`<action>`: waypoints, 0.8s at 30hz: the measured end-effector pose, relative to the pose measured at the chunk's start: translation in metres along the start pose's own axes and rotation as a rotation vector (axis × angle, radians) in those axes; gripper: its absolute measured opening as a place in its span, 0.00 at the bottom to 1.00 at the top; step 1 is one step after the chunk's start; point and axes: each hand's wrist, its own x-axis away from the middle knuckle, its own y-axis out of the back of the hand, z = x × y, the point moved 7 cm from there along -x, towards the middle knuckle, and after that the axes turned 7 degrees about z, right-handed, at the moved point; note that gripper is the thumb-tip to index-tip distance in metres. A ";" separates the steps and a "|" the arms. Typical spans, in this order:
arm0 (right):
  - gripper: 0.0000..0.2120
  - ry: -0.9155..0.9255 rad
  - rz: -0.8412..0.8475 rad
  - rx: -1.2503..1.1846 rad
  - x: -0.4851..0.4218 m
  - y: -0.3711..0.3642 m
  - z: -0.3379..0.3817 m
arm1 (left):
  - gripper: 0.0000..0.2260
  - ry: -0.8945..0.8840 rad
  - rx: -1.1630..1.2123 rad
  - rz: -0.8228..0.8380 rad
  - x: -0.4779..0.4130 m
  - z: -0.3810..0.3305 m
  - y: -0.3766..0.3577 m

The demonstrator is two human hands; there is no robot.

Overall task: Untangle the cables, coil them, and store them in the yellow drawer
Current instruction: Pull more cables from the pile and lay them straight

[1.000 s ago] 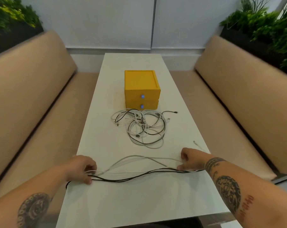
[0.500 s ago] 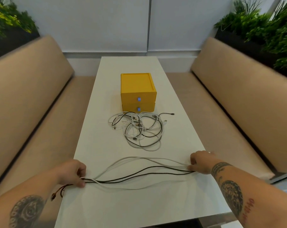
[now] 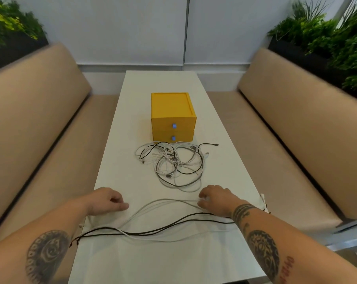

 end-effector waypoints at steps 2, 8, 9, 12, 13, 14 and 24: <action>0.20 0.012 -0.027 -0.010 -0.005 0.007 0.004 | 0.15 -0.005 0.007 -0.065 -0.010 -0.004 0.008; 0.15 0.058 -0.114 -0.111 -0.025 0.032 0.022 | 0.08 -0.041 0.044 -0.187 -0.040 -0.042 0.027; 0.14 0.075 -0.130 -0.119 -0.030 0.037 0.028 | 0.07 -0.047 0.053 -0.199 -0.046 -0.048 0.029; 0.14 0.103 -0.155 -0.170 -0.047 0.048 0.042 | 0.06 -0.060 0.096 -0.254 -0.063 -0.063 0.034; 0.14 0.113 -0.168 -0.190 -0.053 0.052 0.047 | 0.06 -0.062 0.125 -0.282 -0.068 -0.068 0.036; 0.14 0.116 -0.181 -0.212 -0.059 0.054 0.050 | 0.06 -0.069 0.157 -0.316 -0.074 -0.072 0.038; 0.23 0.179 -0.267 -0.285 -0.117 0.067 0.082 | 0.25 -0.087 0.169 -0.382 -0.119 -0.081 0.016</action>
